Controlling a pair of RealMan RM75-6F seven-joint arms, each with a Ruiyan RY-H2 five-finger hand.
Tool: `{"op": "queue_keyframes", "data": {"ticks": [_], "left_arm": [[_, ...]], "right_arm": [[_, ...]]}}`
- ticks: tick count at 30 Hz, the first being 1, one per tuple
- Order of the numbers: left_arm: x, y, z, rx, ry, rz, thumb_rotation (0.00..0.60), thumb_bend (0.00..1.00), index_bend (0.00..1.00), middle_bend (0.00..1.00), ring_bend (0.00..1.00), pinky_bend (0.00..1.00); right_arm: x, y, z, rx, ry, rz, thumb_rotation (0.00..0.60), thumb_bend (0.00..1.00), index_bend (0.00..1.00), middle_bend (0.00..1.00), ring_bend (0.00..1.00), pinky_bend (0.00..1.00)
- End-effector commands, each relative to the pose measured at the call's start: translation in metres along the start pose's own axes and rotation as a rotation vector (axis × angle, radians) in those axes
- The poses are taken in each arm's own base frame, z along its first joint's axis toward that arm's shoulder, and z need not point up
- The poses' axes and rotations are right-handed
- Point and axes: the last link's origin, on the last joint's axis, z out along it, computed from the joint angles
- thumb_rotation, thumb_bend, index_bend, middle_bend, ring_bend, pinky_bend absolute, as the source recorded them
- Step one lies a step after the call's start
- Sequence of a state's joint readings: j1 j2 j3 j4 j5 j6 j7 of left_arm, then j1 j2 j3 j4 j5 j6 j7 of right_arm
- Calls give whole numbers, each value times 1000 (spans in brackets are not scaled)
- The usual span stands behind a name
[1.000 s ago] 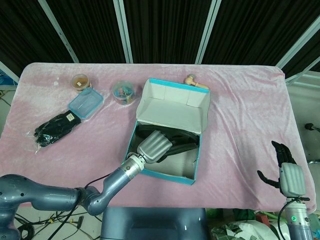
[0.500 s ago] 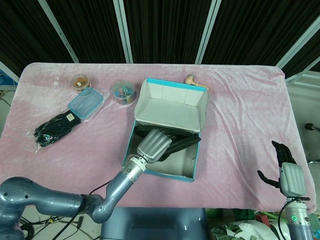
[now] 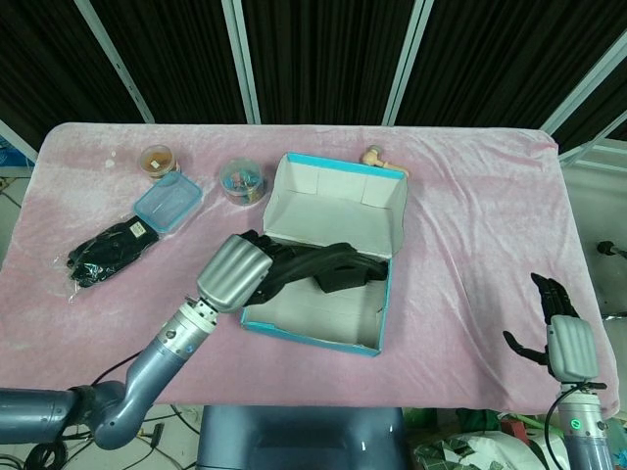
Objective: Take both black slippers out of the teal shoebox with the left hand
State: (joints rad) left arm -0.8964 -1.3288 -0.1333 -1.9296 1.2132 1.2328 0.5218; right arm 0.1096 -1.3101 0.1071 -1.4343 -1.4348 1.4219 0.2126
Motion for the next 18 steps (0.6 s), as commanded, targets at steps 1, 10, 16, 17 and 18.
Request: {"op": "queue_keyframes", "data": {"ticks": [1, 10, 16, 17, 18], "left_arm": [[-9, -40, -23, 85, -92, 173, 600, 362, 447, 557, 466, 474], [-52, -94, -28, 304, -255, 325, 600, 335, 446, 546, 462, 444], [-75, -112, -12, 397, -316, 424, 600, 332, 439, 535, 459, 402], [-78, -113, -8, 409, -330, 431, 600, 318, 419, 521, 440, 374], [-82, -114, -5, 423, -343, 434, 600, 297, 393, 501, 414, 342]], "right_arm": [[-1, -1, 2, 6, -2, 1, 600, 133, 38, 92, 73, 285], [-2, -3, 4, 16, -8, 3, 600, 133, 32, 92, 73, 286], [0, -1, 2, 7, -1, 2, 600, 133, 32, 92, 73, 286], [0, 0, 2, 5, -1, 3, 600, 133, 32, 92, 73, 285], [0, 0, 1, 4, -1, 3, 600, 133, 32, 92, 73, 285]]}}
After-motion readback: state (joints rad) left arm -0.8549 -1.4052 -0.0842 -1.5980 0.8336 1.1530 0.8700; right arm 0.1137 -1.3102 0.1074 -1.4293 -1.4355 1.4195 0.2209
